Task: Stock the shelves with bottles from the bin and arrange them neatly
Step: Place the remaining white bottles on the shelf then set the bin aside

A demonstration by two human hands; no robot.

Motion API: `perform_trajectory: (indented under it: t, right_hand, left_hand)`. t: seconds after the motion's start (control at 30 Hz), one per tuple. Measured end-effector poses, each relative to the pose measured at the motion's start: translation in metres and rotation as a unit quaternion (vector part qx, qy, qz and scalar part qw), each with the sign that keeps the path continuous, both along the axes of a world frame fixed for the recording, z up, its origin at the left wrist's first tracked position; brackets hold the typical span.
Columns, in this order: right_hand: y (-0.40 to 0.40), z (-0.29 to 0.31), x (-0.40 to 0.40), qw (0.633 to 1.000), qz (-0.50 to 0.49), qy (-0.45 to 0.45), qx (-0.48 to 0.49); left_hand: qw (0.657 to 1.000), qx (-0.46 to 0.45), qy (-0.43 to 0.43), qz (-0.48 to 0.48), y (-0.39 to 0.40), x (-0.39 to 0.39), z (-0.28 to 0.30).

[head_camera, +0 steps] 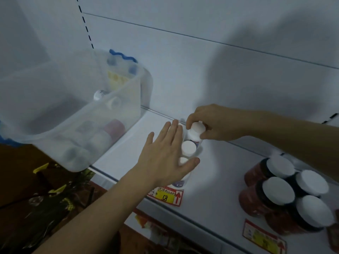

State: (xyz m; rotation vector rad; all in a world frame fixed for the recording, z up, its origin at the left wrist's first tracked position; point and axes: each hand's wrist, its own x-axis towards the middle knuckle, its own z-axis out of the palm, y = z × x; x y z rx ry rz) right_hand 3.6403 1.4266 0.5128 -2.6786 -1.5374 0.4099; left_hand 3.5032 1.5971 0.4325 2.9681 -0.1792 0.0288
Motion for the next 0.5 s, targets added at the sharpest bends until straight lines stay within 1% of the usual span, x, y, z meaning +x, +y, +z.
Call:
perform_trajectory:
  t: [0.2,0.4,0.5]
  right_hand:
    - [0.006,-0.023,0.002,1.0,0.002,0.0,0.014]
    - [0.005,-0.024,0.002,0.998,-0.037,0.034,0.048]
    - [0.003,-0.025,0.004,0.997,-0.048,0.042,0.044]
  left_hand:
    - [1.0,-0.005,0.001,-0.006,0.0,0.0,-0.001]
    - [1.0,-0.002,0.007,-0.005,0.0,0.002,-0.002]
    - [1.0,0.003,0.016,-0.007,0.0,0.002,-0.002]
